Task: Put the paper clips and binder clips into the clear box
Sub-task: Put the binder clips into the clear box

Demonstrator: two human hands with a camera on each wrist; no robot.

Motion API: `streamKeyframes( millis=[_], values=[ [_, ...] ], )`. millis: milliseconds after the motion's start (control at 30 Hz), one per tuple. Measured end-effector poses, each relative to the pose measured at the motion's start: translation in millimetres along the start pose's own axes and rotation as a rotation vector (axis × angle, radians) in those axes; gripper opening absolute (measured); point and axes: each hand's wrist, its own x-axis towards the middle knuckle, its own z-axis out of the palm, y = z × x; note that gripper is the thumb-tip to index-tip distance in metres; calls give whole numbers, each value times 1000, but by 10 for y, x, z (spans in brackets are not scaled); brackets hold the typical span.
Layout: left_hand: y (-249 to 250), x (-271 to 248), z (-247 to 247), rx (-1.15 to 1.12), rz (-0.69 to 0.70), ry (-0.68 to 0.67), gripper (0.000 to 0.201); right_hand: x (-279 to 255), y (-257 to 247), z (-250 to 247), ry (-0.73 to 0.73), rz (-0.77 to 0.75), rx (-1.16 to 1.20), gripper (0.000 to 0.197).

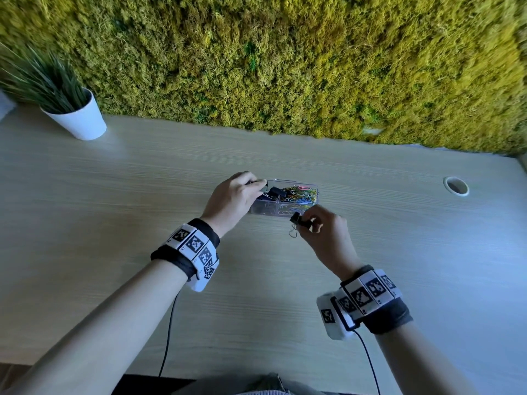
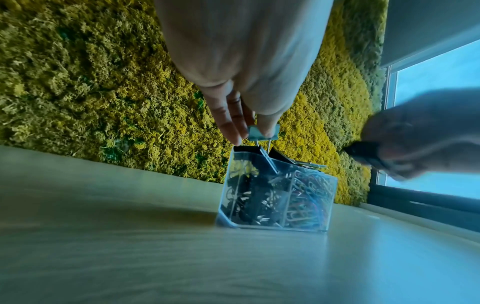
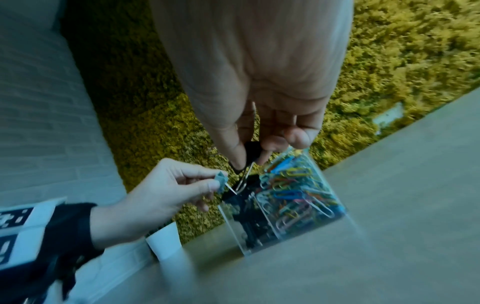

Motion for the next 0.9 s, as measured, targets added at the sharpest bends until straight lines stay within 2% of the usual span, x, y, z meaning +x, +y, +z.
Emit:
streamKeyframes(
  millis=[167, 433, 633, 767, 900],
  values=[
    [-49, -45, 26, -56, -132, 19, 23, 349, -237, -31, 94, -87, 53, 16],
    [-55, -43, 38, -105, -175, 22, 19, 783, -328, 122, 85, -187, -27, 15],
    [-55, -13, 31, -79, -187, 35, 12, 857, -233, 277, 67, -224, -99, 20],
    [-46, 24, 48, -92, -167, 38, 15, 859, -216, 346, 14, -231, -157, 18],
    [-53, 6, 64, -111, -168, 35, 15, 807, -195, 388, 32, -262, -183, 17]
  ],
)
